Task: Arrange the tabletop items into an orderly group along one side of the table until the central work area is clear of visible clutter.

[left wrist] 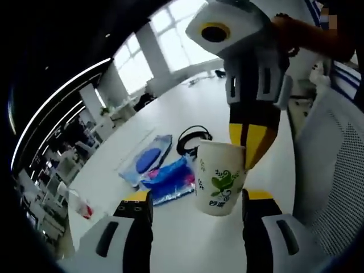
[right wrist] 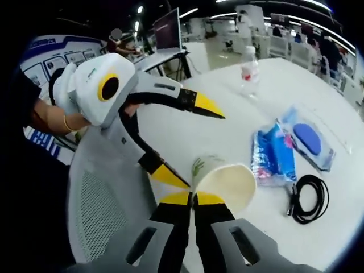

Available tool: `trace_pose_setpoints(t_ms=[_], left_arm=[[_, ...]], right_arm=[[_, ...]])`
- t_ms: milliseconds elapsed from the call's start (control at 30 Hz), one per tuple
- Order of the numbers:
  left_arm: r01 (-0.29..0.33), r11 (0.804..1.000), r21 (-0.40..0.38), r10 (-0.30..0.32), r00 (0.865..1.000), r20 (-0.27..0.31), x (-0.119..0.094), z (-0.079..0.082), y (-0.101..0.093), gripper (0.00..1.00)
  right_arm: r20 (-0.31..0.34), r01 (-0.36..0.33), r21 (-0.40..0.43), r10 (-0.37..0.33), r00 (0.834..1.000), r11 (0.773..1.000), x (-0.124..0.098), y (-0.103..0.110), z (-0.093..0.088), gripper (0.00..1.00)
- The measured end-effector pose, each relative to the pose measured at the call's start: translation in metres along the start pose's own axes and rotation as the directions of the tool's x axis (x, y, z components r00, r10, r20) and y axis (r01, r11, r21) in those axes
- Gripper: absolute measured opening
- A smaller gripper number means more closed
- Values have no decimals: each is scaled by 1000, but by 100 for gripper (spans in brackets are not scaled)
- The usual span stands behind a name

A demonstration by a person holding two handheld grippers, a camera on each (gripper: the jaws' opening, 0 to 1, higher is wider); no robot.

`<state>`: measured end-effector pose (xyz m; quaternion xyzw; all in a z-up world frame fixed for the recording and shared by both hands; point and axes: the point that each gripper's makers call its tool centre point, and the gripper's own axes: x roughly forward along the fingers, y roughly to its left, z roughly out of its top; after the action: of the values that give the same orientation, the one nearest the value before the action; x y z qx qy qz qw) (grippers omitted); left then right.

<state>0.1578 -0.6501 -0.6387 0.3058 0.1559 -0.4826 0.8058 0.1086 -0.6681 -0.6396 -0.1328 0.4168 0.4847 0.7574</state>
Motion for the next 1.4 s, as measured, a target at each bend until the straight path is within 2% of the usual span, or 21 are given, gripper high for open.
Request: trace_pose_setpoints(t_ms=[400, 567, 700, 1100, 1233, 1400], left_arm=[[37, 996, 84, -35, 999, -25, 7, 3, -9, 50], [58, 996, 70, -56, 998, -19, 8, 5, -12, 44], [65, 997, 46, -65, 998, -5, 9, 9, -12, 42], [68, 996, 59, -68, 998, -7, 10, 9, -15, 40], [63, 998, 29, -63, 998, 5, 9, 9, -14, 39], [54, 997, -54, -52, 998, 33, 6, 10, -12, 38]], right_arm=[[-45, 4, -150, -11, 999, 989, 4, 0, 5, 0], [-26, 9, -236, -16, 1000, 972, 3, 2, 12, 0], [-28, 9, -326, -18, 999, 945, 3, 5, 15, 0], [-46, 4, -342, -21, 999, 940, 4, 5, 13, 0], [-19, -2, -287, -4, 1000, 958, 3, 6, 18, 0], [32, -2, -228, 10, 999, 974, -2, 6, 24, 1]])
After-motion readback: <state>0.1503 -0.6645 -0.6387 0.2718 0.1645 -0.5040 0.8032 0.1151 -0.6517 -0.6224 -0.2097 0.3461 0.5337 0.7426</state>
